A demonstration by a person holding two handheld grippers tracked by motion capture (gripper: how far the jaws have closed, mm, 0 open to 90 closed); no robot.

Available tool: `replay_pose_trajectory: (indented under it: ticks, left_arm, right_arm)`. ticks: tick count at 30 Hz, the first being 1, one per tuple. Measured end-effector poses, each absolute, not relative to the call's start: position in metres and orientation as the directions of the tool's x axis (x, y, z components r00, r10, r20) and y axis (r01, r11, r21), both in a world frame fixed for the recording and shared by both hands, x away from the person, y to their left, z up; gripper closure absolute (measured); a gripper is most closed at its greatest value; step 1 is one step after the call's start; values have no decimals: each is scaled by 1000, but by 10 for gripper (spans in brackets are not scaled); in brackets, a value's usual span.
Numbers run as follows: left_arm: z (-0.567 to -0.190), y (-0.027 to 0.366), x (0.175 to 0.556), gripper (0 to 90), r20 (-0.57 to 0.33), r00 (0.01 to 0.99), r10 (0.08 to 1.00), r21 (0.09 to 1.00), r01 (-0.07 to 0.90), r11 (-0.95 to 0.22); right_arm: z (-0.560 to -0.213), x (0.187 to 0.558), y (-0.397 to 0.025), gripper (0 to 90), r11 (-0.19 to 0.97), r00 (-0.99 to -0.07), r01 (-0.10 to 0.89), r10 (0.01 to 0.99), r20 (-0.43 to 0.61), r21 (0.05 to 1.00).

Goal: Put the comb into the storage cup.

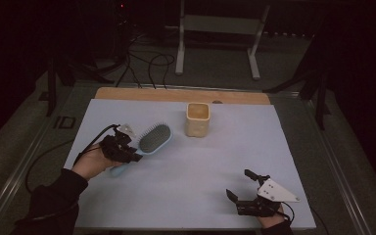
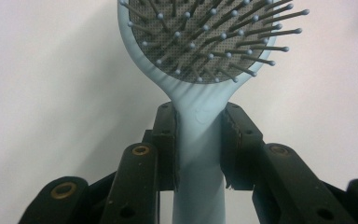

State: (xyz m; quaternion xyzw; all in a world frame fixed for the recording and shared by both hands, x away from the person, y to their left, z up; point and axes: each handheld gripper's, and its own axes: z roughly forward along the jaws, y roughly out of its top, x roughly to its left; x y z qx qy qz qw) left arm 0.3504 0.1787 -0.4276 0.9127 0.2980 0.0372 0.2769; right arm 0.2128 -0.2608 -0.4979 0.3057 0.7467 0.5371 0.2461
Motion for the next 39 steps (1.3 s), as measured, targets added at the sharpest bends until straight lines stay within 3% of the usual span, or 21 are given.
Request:
replay_pose_trajectory:
  ticks: [39]
  left_arm:
    - [-385,111,377,702,-77,831,551,743,416,-524]
  right_arm:
    - [-497,213,-261,87,230,-691,191,722,-35,954]
